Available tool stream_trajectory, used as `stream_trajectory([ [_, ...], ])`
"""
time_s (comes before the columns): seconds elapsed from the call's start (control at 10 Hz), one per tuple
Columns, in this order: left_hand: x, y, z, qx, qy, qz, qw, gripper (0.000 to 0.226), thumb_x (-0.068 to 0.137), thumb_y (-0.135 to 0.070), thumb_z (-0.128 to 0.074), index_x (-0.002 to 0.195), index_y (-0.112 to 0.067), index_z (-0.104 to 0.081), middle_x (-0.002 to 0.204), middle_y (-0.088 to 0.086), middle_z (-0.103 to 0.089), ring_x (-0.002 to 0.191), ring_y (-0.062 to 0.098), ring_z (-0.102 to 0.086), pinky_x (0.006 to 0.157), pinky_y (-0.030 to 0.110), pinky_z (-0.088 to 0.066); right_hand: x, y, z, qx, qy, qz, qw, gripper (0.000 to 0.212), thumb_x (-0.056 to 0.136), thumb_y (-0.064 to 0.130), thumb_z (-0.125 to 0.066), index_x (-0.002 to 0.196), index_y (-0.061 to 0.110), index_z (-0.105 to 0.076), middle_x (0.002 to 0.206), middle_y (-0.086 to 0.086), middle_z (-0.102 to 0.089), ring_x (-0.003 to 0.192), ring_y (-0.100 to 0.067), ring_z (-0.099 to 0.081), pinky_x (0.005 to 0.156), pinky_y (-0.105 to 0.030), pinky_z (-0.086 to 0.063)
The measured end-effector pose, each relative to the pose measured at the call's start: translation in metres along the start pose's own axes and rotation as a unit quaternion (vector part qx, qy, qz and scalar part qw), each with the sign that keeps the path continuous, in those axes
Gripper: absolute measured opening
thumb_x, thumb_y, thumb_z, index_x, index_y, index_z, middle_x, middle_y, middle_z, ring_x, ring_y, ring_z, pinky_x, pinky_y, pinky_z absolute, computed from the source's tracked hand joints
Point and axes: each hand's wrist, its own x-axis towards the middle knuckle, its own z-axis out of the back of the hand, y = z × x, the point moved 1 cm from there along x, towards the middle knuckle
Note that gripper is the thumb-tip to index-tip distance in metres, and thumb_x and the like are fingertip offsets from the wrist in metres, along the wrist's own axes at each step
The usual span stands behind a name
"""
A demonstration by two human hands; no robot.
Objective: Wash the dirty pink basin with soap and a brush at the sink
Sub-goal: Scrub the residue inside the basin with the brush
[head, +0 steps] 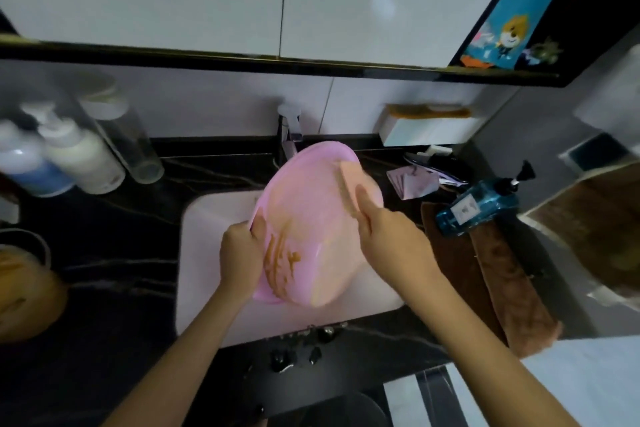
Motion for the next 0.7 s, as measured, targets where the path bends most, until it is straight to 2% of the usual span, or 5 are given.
stream_trajectory([
  [0.1, -0.006, -0.008, -0.004, 0.009, 0.016, -0.01, 1.0, 0.051, 0.098, -0.027, -0.043, 0.049, -0.013, -0.037, 0.046, 0.002, -0.041, 0.045, 0.018, -0.041, 0.043, 0.027, -0.027, 0.008, 0.025, 0.003, -0.033, 0.044, 0.039, 0.998, 0.056, 0.099, 0.021, -0.031, 0.15, 0.032, -0.012, 0.109, -0.009, -0.062, 0.091, -0.029, -0.059, 0.065, -0.031, -0.036],
  [0.2, -0.013, -0.011, -0.003, 0.005, 0.013, 0.001, 1.0, 0.05, 0.098, -0.03, -0.042, 0.05, -0.017, -0.038, 0.046, 0.0, -0.043, 0.044, 0.015, -0.043, 0.044, 0.025, -0.029, 0.06, 0.011, 0.012, -0.018, 0.067, -0.082, 0.994, 0.046, 0.094, 0.011, -0.031, 0.14, 0.013, -0.028, 0.124, -0.016, -0.054, 0.108, -0.035, -0.055, 0.073, -0.035, -0.036],
  [0.3, -0.019, -0.015, 0.001, 0.024, 0.005, 0.005, 1.0, 0.05, 0.098, -0.028, -0.043, 0.049, -0.022, -0.034, 0.044, -0.004, -0.039, 0.042, 0.012, -0.039, 0.042, 0.023, -0.027, 0.056, 0.004, 0.025, -0.006, 0.132, -0.076, 0.988, 0.033, 0.094, 0.014, -0.032, 0.124, 0.006, -0.043, 0.119, -0.017, -0.054, 0.106, -0.034, -0.054, 0.078, -0.037, -0.038],
  [0.4, -0.032, -0.027, -0.004, 0.026, 0.007, 0.001, 1.0, 0.049, 0.097, -0.023, -0.045, 0.049, -0.022, -0.033, 0.044, -0.006, -0.036, 0.041, 0.009, -0.036, 0.041, 0.02, -0.024, 0.042, 0.004, 0.035, 0.03, 0.128, -0.039, 0.991, 0.029, 0.095, 0.016, -0.034, 0.12, 0.007, -0.046, 0.113, -0.015, -0.054, 0.095, -0.032, -0.053, 0.075, -0.035, -0.038],
  [0.7, -0.052, -0.055, -0.025, 0.068, 0.002, -0.029, 0.997, 0.031, 0.094, -0.015, -0.049, 0.064, -0.009, -0.054, 0.046, -0.013, -0.035, 0.042, 0.007, -0.037, 0.044, 0.014, -0.023, 0.042, -0.021, 0.049, 0.162, 0.129, -0.081, 0.975, 0.029, 0.096, 0.015, -0.037, 0.115, -0.001, -0.054, 0.113, -0.024, -0.057, 0.105, -0.039, -0.056, 0.074, -0.032, -0.038],
])
